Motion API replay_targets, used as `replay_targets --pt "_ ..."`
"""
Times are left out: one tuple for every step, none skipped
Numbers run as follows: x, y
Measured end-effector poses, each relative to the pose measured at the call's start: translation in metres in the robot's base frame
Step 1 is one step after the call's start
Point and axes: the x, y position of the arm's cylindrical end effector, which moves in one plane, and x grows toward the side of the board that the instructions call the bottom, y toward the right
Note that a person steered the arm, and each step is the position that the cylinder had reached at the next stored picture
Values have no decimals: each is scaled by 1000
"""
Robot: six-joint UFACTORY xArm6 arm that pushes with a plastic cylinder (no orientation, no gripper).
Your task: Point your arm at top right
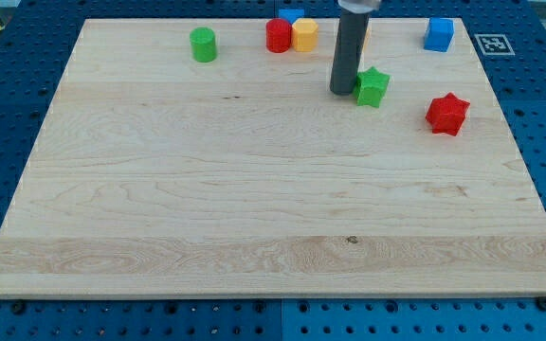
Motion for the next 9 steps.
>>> replay_targets --pt "7 27" --pt "32 69" --pt "20 64" --pt "-13 61" --pt "-28 71" --pt "-43 96" --pt "-76 107" --pt "-116 102" --pt "-142 114"
